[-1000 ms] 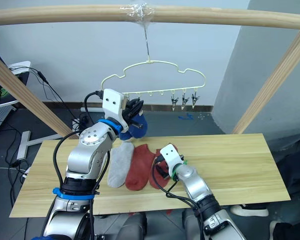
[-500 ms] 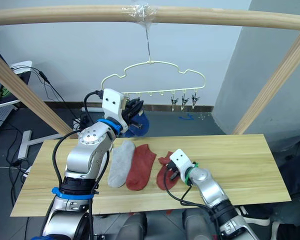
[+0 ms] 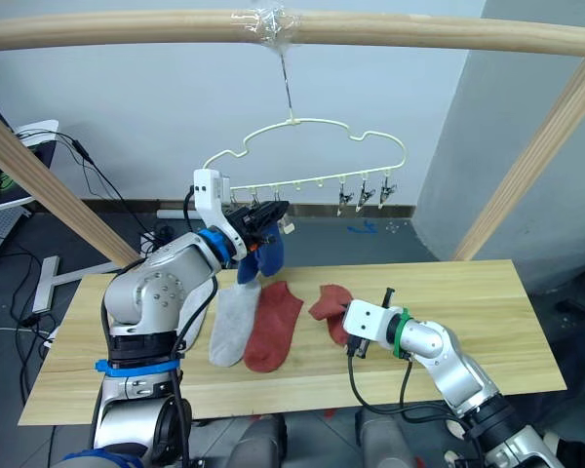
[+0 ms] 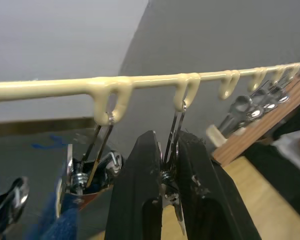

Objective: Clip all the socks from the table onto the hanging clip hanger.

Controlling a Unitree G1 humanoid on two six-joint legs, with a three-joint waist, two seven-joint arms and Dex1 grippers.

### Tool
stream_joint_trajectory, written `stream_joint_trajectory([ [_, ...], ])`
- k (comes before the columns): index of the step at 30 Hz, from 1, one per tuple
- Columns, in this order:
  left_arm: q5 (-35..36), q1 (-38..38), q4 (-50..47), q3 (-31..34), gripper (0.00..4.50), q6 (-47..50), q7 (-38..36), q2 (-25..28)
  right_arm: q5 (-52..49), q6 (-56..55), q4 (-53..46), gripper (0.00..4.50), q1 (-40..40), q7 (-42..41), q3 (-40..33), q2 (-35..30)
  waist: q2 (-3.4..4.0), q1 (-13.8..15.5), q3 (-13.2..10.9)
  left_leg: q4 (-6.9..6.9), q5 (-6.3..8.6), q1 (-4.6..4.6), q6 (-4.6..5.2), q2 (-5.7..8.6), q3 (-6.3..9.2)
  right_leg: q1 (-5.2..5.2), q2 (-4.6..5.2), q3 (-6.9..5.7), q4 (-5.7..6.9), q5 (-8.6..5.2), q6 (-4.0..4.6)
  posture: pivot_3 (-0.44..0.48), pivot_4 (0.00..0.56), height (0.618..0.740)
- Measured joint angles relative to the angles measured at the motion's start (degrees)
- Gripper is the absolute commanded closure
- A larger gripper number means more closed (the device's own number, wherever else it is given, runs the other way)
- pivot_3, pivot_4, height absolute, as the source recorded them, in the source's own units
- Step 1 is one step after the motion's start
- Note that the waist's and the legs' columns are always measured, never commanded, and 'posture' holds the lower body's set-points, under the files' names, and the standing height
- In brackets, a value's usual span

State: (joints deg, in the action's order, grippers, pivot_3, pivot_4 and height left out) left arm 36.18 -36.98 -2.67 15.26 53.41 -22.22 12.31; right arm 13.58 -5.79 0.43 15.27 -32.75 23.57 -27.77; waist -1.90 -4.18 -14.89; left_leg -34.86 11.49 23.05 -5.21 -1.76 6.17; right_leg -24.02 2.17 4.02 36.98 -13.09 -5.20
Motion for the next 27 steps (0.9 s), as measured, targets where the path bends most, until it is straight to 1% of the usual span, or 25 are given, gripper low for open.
stream_joint_trajectory([
  [2, 5.7, -0.7, 0.4, 3.8, 4.34, 6.1, 1.0, -0.8, 1.2, -3.2, -0.8, 4.48, 1.3, 0.9, -0.2, -0.4, -0.02, -0.1, 0.0, 0.0, 0.0, 0.0, 0.0, 0.0, 0.0, -0.01, 0.0, -0.01, 0.01, 0.0, 0.0, -0.003, 0.24, 0.74],
  [4, 9.7, -1.6, 1.0, 6.5, 4.34, 10.1, 2.3, -1.1, 1.6, -5.2, -1.8, 4.48, 2.7, 1.9, -1.3, -0.4, -0.02, -0.1, 0.0, 0.0, 0.0, -0.01, 0.0, 0.0, 0.03, 0.0, -0.01, -0.02, 0.03, 0.0, 0.0, -0.003, 0.24, 0.74],
  [7, 13.7, -2.1, 1.4, 8.8, 4.34, 14.2, 4.1, -1.1, 2.8, -7.4, -2.1, 4.48, 4.8, 3.9, -3.2, -0.1, -0.02, -0.1, 0.0, 0.0, 0.0, -0.01, 0.0, 0.0, 0.03, 0.01, -0.01, -0.02, 0.01, 0.0, 0.01, -0.003, 0.24, 0.74],
  [11, 16.2, -2.2, 1.5, 9.8, 4.34, 16.1, 5.5, -0.9, 3.7, -10.2, -2.1, 4.48, 5.1, 5.5, -3.9, 0.2, -0.02, 0.0, 0.0, 0.02, 0.0, 0.01, -0.01, 0.0, 0.03, 0.0, 0.0, -0.01, -0.02, 0.0, 0.02, -0.003, 0.24, 0.74],
  [19, 21.4, -2.9, 3.1, 12.1, 4.34, 17.5, 9.5, -1.6, 4.9, -16.3, -3.6, 4.48, 5.1, 5.7, -4.3, -0.2, -0.02, 0.0, 0.0, 0.01, 0.0, 0.0, -0.01, 0.0, 0.02, 0.0, -0.01, -0.01, 0.0, 0.0, 0.02, -0.017, 0.241, 0.74],
  [27, 23.8, -2.9, 3.2, 11.9, 4.34, 17.7, 11.3, -1.4, 5.0, -16.3, -3.6, 4.48, 5.1, 5.7, -4.3, 1.1, -0.02, 0.0, 0.0, 0.01, 0.0, 0.01, -0.01, 0.0, 0.02, -0.01, 0.0, -0.01, -0.01, 0.0, 0.02, -0.017, 0.241, 0.74],
])
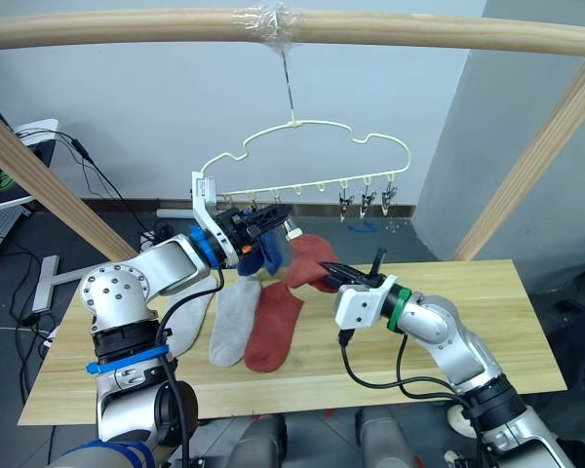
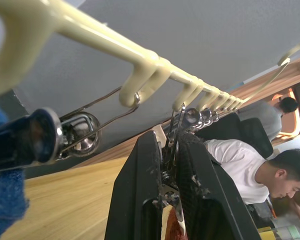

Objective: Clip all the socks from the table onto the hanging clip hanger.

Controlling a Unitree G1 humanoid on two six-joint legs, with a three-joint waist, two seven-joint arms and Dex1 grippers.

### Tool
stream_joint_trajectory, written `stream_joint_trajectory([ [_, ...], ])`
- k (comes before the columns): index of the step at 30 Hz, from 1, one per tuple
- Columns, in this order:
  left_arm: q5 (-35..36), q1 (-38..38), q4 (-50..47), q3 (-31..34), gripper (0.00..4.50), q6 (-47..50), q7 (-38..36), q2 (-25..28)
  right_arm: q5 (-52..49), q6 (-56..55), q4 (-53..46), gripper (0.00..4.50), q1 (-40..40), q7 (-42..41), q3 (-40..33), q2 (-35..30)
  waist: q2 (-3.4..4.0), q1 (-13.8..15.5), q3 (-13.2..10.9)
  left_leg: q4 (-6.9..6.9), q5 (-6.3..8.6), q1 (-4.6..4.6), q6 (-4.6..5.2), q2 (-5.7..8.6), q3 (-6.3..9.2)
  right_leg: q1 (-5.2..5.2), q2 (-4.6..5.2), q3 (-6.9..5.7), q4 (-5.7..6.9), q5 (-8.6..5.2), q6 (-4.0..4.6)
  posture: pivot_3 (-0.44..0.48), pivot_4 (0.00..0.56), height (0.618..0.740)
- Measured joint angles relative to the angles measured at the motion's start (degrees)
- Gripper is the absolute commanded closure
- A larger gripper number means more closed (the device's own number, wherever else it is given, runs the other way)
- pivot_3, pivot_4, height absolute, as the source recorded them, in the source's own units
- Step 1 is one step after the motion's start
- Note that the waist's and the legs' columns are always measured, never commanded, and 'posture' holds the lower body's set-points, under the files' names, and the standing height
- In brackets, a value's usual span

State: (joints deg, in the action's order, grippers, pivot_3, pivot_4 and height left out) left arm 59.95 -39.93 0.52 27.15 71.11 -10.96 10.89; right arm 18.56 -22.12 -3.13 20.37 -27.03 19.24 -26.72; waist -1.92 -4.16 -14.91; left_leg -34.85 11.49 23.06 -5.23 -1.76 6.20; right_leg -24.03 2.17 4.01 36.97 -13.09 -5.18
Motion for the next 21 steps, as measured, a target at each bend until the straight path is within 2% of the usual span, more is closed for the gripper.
stream_joint_trajectory([
  [21, 3.1, 0.0, 0.5, -0.6, 4.34, -0.1, 1.5, 0.9, -0.9, 2.1, 0.6, 4.48, 1.0, -0.5, -0.3, 2.0, 0.0, 0.1, 0.0, 0.0, 0.0, 0.01, 0.0, 0.0, 0.01, -0.01, 0.0, 0.0, 0.0, 0.0, 0.01, -0.016, 0.244, 0.74],
])
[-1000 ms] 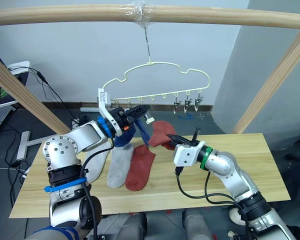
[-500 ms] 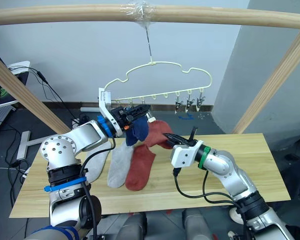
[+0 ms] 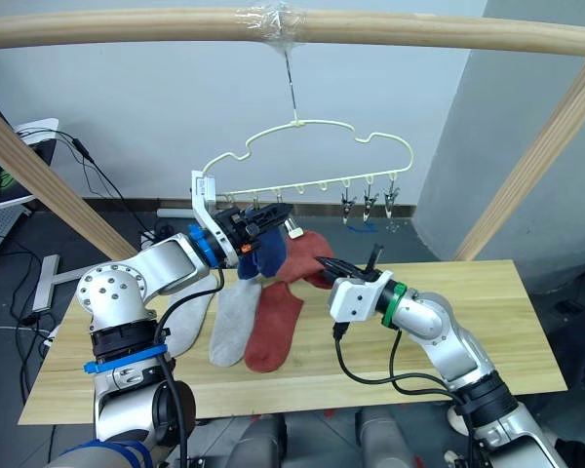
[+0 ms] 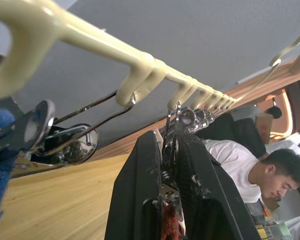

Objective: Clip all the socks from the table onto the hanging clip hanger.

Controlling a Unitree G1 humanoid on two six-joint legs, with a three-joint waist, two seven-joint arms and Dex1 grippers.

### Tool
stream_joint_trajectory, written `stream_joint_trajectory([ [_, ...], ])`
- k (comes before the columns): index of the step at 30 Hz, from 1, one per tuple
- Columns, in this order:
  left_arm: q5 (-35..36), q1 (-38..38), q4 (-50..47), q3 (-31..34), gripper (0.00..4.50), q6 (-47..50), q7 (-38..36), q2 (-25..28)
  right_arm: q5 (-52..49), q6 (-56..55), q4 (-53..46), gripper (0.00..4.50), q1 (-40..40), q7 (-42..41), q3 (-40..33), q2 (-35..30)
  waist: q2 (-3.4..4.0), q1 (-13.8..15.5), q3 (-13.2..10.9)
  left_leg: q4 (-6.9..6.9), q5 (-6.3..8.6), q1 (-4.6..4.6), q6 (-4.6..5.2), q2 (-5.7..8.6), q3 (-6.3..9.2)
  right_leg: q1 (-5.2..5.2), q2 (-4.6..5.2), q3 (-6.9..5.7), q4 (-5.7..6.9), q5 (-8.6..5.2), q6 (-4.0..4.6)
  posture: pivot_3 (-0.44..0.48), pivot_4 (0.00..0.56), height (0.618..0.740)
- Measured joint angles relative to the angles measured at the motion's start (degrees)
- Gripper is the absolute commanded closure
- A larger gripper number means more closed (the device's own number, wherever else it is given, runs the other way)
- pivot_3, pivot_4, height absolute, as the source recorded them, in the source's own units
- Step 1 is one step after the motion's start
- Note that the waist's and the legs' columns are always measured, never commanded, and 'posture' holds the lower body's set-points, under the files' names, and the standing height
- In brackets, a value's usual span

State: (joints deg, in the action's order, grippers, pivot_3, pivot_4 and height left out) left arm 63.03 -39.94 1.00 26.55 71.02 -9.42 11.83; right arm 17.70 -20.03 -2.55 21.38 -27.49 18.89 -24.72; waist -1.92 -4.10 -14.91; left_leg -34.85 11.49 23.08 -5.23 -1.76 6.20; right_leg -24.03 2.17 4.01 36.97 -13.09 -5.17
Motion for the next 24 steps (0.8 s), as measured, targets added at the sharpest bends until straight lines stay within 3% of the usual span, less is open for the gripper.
stream_joint_trajectory([
  [19, -0.1, 0.2, -0.1, -1.9, 4.34, -1.2, -1.4, 1.4, -0.8, 0.8, 0.1, 4.48, 2.3, 0.0, -0.2, 1.4, 0.0, 0.0, 0.0, 0.0, 0.0, 0.01, 0.0, 0.0, 0.0, -0.01, 0.0, 0.0, 0.0, 0.0, 0.0, -0.009, 0.241, 0.74],
  [20, -0.1, 0.5, -0.5, -2.2, 3.62, -1.6, -1.7, 1.6, -0.8, 0.8, 0.1, 4.5, 2.3, 0.0, -0.2, 1.4, 0.0, 0.0, 0.0, 0.01, 0.0, 0.01, 0.0, 0.0, 0.0, -0.01, 0.0, 0.0, 0.0, 0.0, 0.0, -0.007, 0.239, 0.74],
  [24, 0.0, 1.2, -0.9, -2.6, 2.38, -2.5, -2.5, 2.0, -0.8, 0.8, 0.5, 4.5, 2.3, 0.0, -0.2, 1.4, 0.0, 0.3, 0.0, 0.0, 0.0, 0.01, 0.0, 0.0, 0.0, -0.02, 0.0, 0.0, 0.0, 0.0, 0.0, -0.004, 0.238, 0.74],
])
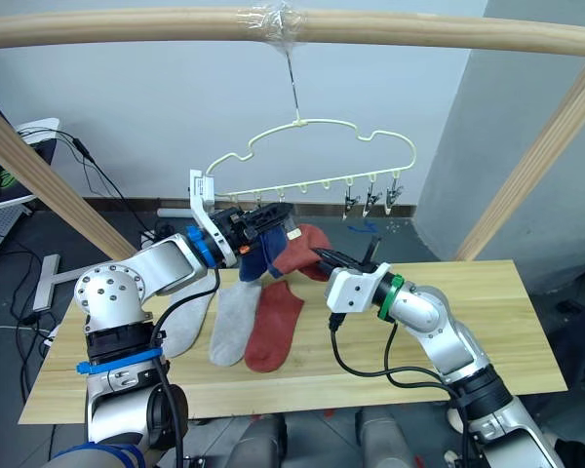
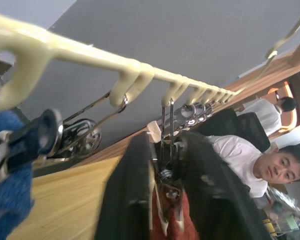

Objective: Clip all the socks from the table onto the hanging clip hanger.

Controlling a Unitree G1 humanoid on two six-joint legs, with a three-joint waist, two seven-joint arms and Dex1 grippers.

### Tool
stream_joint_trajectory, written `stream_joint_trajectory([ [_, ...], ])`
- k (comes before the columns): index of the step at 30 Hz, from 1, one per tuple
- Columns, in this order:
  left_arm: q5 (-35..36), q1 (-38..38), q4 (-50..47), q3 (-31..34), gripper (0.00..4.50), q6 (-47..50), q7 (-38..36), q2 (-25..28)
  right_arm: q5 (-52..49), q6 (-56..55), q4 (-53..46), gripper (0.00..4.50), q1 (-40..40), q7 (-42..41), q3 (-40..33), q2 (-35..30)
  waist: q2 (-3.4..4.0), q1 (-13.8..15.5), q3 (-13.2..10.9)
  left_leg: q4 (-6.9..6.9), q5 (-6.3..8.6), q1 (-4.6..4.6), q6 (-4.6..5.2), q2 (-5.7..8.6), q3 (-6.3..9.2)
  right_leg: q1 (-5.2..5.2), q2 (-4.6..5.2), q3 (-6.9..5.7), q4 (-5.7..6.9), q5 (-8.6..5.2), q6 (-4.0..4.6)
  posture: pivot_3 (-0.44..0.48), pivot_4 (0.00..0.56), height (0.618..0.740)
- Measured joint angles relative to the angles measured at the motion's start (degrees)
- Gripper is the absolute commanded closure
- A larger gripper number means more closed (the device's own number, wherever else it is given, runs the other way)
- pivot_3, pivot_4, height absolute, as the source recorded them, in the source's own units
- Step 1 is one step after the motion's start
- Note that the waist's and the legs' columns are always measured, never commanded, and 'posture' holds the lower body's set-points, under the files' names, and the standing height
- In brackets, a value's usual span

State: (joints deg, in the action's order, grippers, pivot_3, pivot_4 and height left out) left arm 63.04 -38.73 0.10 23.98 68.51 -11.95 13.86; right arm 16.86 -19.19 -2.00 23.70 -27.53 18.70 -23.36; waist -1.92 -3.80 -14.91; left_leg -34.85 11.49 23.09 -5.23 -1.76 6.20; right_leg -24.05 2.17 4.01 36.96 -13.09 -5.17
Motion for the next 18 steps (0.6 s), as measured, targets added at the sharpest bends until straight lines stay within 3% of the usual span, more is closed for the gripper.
stream_joint_trajectory([
  [7, 3.4, 1.0, -1.1, 0.2, 0.07, 0.9, 0.6, 0.7, 0.0, 0.8, 2.3, 4.5, 0.2, 0.3, 0.0, 0.8, 0.0, 0.4, 0.0, 0.01, 0.0, 0.0, 0.0, 0.0, 0.0, 0.0, 0.0, 0.0, 0.0, 0.0, 0.01, 0.015, 0.226, 0.74],
  [13, 14.1, 7.3, -7.8, 1.3, 0.02, 6.6, 5.2, 7.2, -0.8, 3.7, 7.0, 4.5, 0.8, 1.7, -1.2, 4.3, 0.0, 0.4, 0.0, 0.03, 0.0, -0.01, 0.0, -0.02, 0.04, -0.04, 0.0, 0.0, 0.06, -0.01, 0.03, 0.062, 0.213, 0.74],
  [18, 20.5, 12.3, -13.7, 1.0, 0.0, 7.5, 9.5, 13.9, -3.2, 4.8, 8.9, 3.07, 2.3, 1.6, -2.2, 6.7, -0.02, 1.5, 0.0, 0.01, 0.0, -0.01, -0.01, -0.01, 0.04, 0.0, 0.02, -0.01, 0.03, 0.0, 0.04, 0.098, 0.202, 0.74],
])
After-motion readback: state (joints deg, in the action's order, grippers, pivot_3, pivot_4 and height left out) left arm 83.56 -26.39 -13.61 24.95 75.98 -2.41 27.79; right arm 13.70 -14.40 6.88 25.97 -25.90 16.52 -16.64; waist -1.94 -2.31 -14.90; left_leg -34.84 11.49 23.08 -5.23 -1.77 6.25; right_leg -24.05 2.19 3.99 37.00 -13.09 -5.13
